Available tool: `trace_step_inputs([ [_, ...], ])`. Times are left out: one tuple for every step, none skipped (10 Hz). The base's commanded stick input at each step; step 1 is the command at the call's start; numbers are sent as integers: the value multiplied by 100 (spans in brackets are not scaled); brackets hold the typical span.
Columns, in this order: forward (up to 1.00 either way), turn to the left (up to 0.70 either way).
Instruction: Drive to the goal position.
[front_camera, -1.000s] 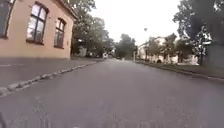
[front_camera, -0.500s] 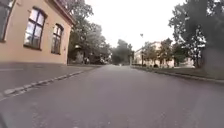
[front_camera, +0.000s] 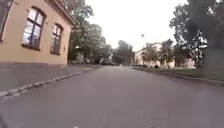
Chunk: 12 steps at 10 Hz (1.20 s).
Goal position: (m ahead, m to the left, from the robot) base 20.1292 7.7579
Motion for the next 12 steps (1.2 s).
trace_step_inputs([
  [70,0],
  [70,0],
  [70,0],
  [70,0],
  [70,0],
  [70,0],
  [70,0],
  [70,0],
  [70,0],
  [70,0],
  [70,-18],
  [70,-35],
])
